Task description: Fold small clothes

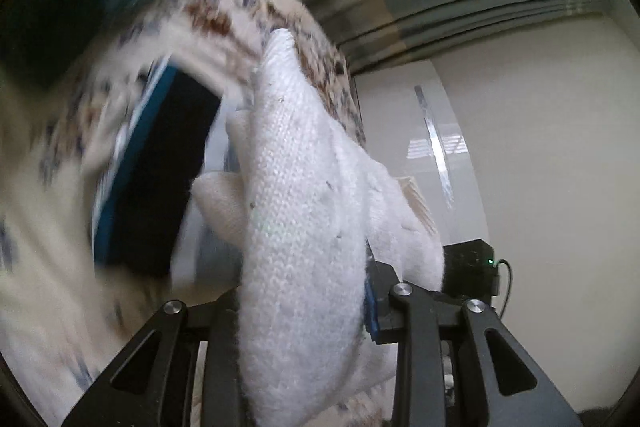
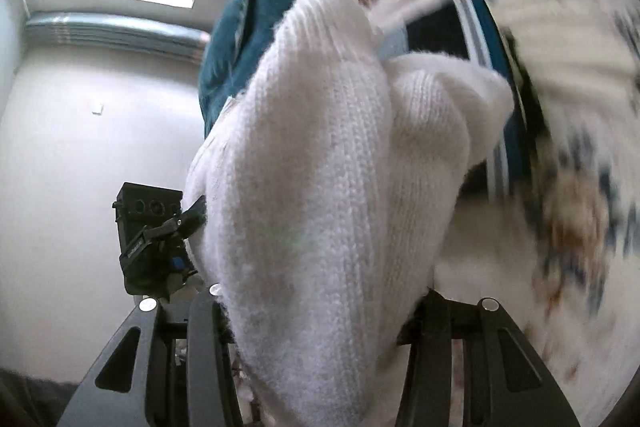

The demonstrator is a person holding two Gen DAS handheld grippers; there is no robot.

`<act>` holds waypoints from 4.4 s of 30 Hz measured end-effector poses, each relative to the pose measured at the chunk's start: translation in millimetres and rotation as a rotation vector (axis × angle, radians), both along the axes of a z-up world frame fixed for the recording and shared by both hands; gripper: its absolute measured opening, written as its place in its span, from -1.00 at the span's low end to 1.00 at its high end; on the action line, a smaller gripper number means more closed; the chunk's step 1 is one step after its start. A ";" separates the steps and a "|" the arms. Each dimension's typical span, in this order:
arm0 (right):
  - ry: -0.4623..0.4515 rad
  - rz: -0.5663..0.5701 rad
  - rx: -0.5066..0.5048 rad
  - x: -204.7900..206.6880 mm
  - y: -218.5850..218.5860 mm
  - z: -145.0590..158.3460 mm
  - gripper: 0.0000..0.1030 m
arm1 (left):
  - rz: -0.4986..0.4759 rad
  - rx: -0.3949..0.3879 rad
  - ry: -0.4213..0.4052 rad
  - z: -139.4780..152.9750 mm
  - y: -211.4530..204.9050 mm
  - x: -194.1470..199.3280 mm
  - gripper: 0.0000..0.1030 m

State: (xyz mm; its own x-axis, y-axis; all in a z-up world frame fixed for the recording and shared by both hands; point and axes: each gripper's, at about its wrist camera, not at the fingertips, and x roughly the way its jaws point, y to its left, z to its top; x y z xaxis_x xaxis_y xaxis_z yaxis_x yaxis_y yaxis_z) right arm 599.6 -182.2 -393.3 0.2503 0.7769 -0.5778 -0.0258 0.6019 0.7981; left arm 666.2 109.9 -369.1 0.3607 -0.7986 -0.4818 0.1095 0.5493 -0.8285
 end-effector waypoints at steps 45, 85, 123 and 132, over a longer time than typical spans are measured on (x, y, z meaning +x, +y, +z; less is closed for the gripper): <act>-0.298 -0.338 -1.071 -147.8 69.8 186.3 1.00 | 0.231 0.936 -0.226 134.0 -69.9 -190.3 1.00; -0.620 -0.428 -0.999 -460.2 86.5 430.7 1.00 | 0.384 0.894 -0.468 310.3 -76.5 -431.0 1.00; -0.657 -0.398 -0.967 -444.5 93.6 428.1 1.00 | 0.424 0.912 -0.481 329.5 -68.4 -432.8 1.00; -0.662 -0.396 -0.964 -443.5 94.5 426.9 1.00 | 0.436 0.915 -0.493 330.9 -69.0 -437.8 1.00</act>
State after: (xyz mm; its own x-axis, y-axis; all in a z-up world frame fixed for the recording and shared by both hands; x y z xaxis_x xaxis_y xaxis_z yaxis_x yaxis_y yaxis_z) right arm 156.1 -87.7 33.6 0.8336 -0.0924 -0.5446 0.0622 0.9953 -0.0737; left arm 228.4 40.9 -38.2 0.8354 0.0224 -0.5492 -0.0361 0.9992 -0.0142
